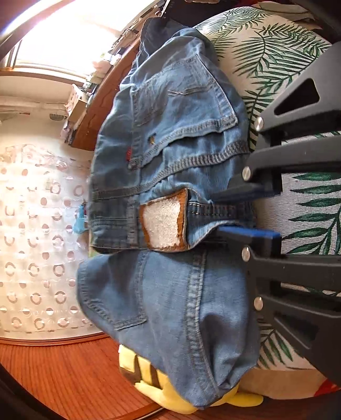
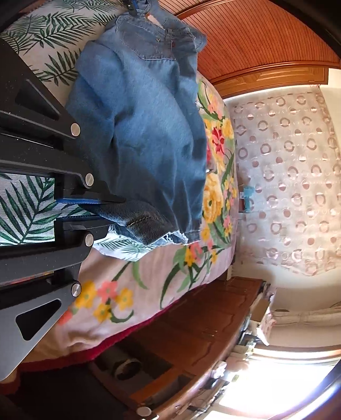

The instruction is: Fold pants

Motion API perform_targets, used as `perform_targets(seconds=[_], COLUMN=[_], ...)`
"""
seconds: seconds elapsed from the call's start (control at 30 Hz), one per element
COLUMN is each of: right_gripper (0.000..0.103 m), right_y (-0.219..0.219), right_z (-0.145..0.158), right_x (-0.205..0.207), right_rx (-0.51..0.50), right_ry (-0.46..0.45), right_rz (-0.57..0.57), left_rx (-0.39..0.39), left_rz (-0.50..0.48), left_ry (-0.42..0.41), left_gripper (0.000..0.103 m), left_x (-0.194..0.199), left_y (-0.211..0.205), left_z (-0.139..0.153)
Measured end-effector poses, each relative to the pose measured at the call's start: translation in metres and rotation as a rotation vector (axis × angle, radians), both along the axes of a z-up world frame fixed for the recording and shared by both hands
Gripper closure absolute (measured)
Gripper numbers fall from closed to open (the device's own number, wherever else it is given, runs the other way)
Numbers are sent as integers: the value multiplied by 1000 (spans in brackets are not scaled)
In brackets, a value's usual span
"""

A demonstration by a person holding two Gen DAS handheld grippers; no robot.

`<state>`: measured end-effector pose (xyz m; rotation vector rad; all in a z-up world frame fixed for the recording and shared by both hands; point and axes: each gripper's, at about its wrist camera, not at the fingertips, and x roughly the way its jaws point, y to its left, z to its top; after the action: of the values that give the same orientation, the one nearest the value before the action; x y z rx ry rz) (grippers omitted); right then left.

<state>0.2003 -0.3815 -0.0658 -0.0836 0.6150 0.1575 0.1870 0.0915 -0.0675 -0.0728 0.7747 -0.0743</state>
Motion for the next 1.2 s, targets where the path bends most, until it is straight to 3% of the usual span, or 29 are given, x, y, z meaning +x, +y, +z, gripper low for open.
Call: perform_targets(seconds=[0.23, 0.47, 0.8, 1.0, 1.2], right_gripper=[98, 98, 98, 98, 98], right_y=[-3, 5, -3, -16, -28], right_z=[9, 11, -1, -15, -2], right_x=[-13, -45, -117, -156, -178], right_rx=[-23, -42, -30, -28, -15], right_ry=[-70, -126, -149, -111, -122], right_rz=[-16, -2, 24, 48, 57], left_rx=[30, 12, -41, -53, -49], left_rz=[2, 4, 17, 8, -5], left_ry=[-103, -168, -204, -209, -210], left_gripper=[95, 96, 96, 96, 96], left_x=[-20, -57, -109, -138, -163], left_y=[-5, -3, 17, 18, 17], left_z=[36, 59, 71, 74, 80])
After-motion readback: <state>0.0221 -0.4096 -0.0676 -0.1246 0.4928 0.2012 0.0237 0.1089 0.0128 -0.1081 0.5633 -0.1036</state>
